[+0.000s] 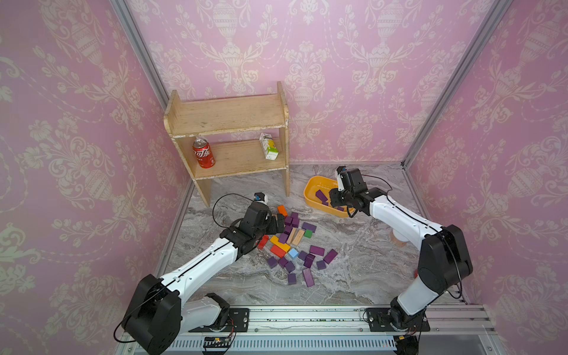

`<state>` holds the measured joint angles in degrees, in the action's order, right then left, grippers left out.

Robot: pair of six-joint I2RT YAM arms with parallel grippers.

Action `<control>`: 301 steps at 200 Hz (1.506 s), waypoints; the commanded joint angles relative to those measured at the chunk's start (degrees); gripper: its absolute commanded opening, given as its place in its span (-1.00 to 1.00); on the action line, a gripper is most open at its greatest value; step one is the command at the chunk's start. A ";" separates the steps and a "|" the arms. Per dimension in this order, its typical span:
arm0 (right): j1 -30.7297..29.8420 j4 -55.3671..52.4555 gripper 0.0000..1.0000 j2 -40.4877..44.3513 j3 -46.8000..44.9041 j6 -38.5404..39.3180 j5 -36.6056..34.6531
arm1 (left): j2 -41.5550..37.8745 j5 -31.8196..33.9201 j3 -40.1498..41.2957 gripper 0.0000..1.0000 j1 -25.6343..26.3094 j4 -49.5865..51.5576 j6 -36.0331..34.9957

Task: Pick purple bricks into the storage bin
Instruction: Place the building block in the storage box, then pick up the building block from the center of the board.

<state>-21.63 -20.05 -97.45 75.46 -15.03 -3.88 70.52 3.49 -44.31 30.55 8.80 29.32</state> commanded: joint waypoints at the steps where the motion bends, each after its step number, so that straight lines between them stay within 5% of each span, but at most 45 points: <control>1: 1.07 -2.17 -0.37 -4.86 5.51 -0.18 1.67 | 1.73 -0.41 -3.01 0.99 -0.23 0.51 -2.85; 16: 1.26 -3.46 -0.22 -7.93 9.06 -0.29 1.54 | 2.53 -0.87 -3.96 0.98 -0.21 0.57 -3.19; 39: 1.34 -3.92 0.57 -9.39 11.41 -1.54 0.60 | 2.91 -0.93 -4.55 0.98 -0.22 0.84 -3.69; 52: 1.38 -2.17 0.66 -8.38 10.55 -1.62 1.17 | 2.86 -0.34 -4.55 0.98 -0.22 1.39 -4.53; 156: 1.33 -6.13 0.68 1.07 6.62 1.64 3.32 | 9.66 2.58 -6.15 0.98 -0.40 2.89 -14.25; 184: 1.03 -6.66 0.54 3.46 4.82 0.47 4.29 | 13.32 0.86 -8.49 0.98 -0.57 3.66 -17.05; 213: 0.80 -7.63 0.30 3.60 2.41 -0.62 5.41 | 14.56 -3.27 -8.40 0.92 -0.75 4.05 -15.55; 301: -0.34 -2.06 0.41 17.32 -16.64 0.85 8.93 | 13.64 -7.38 -0.14 0.75 -0.57 -1.00 -11.92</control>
<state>-21.78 -23.22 -84.64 60.62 -15.38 3.27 84.60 -2.48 -44.75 30.17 7.35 17.10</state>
